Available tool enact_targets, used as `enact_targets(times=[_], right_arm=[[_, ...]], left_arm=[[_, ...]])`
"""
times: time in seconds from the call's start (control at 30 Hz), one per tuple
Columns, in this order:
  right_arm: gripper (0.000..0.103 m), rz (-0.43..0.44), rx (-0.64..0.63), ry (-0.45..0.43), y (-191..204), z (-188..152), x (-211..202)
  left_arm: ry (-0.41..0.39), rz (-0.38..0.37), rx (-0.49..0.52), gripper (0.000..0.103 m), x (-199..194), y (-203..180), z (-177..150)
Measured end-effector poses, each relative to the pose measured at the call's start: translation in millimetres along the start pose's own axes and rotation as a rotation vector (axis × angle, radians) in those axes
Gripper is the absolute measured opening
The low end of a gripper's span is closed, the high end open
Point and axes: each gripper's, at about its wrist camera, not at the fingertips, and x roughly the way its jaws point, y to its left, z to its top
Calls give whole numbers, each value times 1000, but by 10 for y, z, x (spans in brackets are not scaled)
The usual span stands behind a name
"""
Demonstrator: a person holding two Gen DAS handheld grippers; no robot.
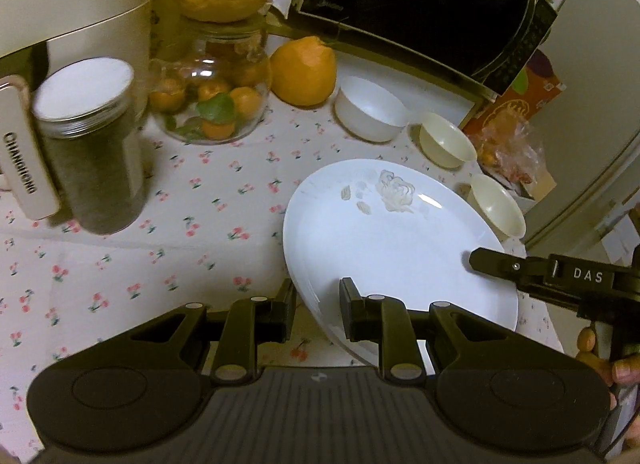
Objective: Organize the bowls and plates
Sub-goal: 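Carry the white plate with both tools and lower it onto the blue plates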
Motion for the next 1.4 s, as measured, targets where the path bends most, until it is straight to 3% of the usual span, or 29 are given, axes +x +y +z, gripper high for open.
enact_targets(times=[0.63, 1.4], right_arm=[[14, -78, 66, -20, -388, 115, -16], [14, -151, 62, -12, -441, 111, 87]], left_arm=[[-41, 83, 37, 21, 386, -441, 24], [-113, 221, 206, 22, 580, -680, -70]])
